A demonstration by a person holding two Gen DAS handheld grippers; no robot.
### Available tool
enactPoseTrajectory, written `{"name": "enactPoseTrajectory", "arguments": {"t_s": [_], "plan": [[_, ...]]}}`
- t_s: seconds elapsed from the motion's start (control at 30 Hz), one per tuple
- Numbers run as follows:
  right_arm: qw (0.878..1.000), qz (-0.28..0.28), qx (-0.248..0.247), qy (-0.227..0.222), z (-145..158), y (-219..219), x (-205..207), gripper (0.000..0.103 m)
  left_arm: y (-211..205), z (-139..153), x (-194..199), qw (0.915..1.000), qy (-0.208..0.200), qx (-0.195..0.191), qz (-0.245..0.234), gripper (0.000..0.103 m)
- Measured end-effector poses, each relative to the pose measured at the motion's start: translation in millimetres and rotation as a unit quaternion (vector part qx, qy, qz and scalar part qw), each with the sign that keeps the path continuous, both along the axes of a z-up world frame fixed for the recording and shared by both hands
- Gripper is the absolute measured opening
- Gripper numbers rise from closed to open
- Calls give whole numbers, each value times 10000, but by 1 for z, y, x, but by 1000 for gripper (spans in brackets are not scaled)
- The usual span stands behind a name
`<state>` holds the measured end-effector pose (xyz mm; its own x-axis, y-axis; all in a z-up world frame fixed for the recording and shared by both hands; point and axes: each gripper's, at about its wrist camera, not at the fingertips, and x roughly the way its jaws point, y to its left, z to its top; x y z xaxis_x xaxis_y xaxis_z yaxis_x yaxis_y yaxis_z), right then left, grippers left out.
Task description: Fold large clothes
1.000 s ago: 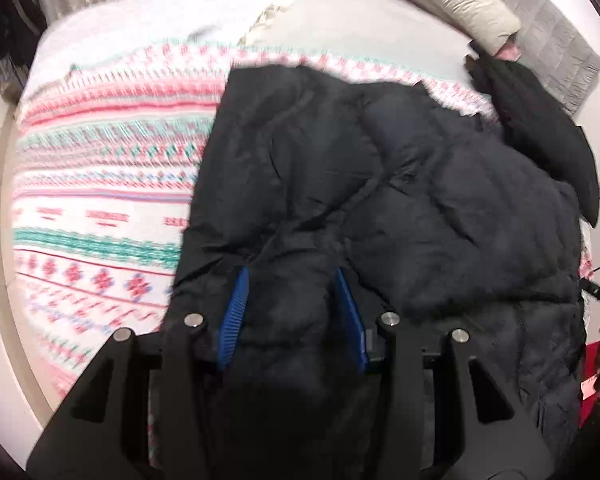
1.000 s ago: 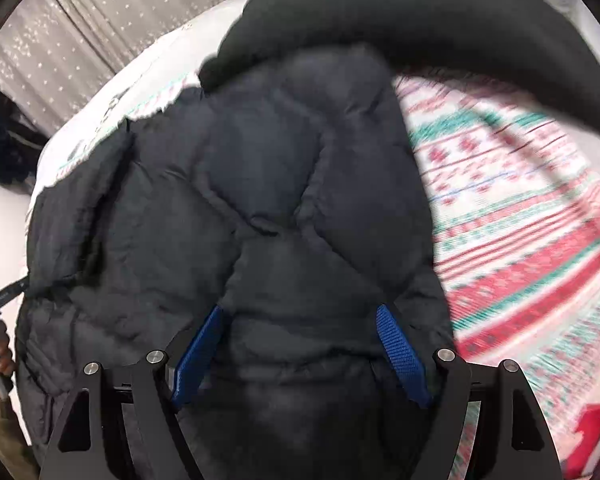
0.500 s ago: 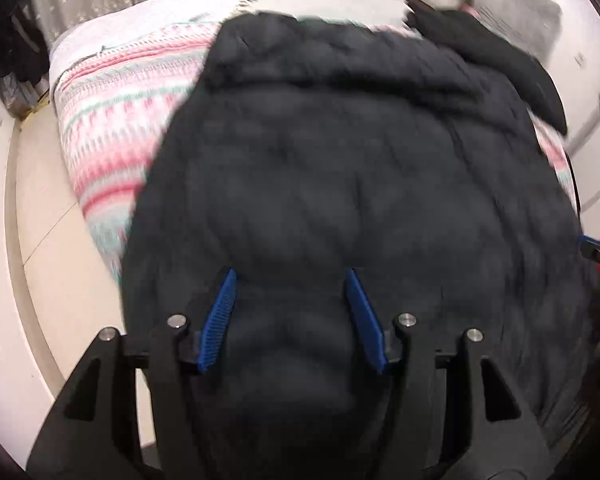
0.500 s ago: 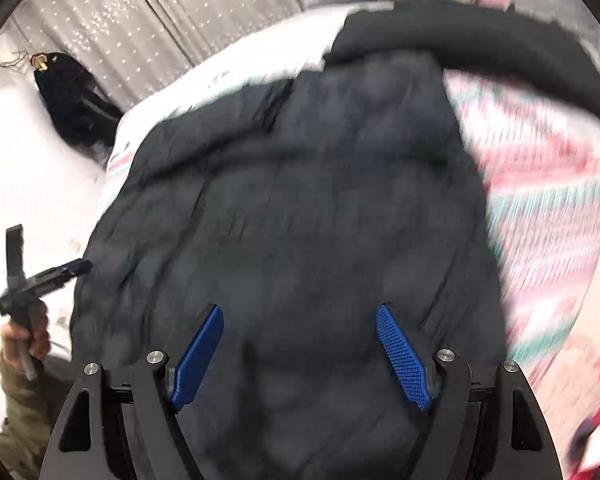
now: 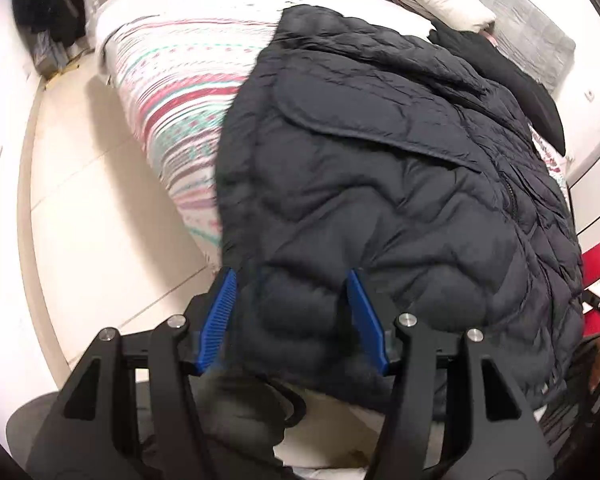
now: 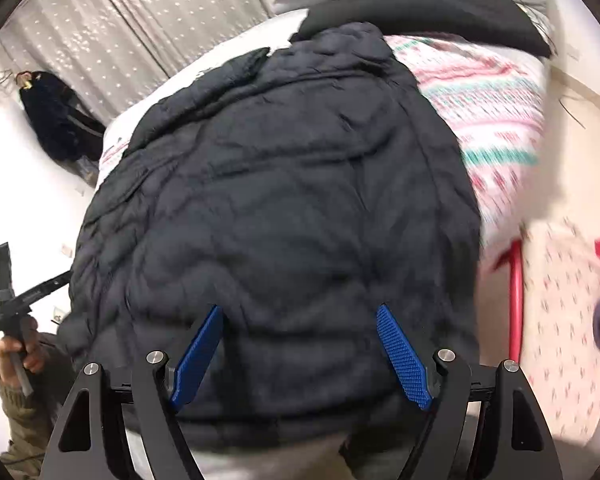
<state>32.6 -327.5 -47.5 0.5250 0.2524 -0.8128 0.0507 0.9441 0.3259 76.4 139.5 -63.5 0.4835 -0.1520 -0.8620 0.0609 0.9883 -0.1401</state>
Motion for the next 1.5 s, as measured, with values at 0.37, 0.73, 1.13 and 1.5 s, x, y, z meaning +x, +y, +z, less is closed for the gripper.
{"name": "enactPoseTrajectory", "arguments": {"t_s": [0.37,0.73,1.13,1.5], "plan": [[9845,-1337,1134,-81,5,-68,-27,80,65,-24,2,9909,509,-1152,484,59],[9691,-2014,1276,633,-34,-90,-24,80,87,-59,10,9677,1024,-2145,837,59],[9517,-1936,2317,560,-55,-91,-28,48,86,-74,4,9328,1154,-3292,908,59],[9470,-2120,2378,401,-55,-94,-36,33,93,-92,5,9380,1298,-2806,1565,59]]}}
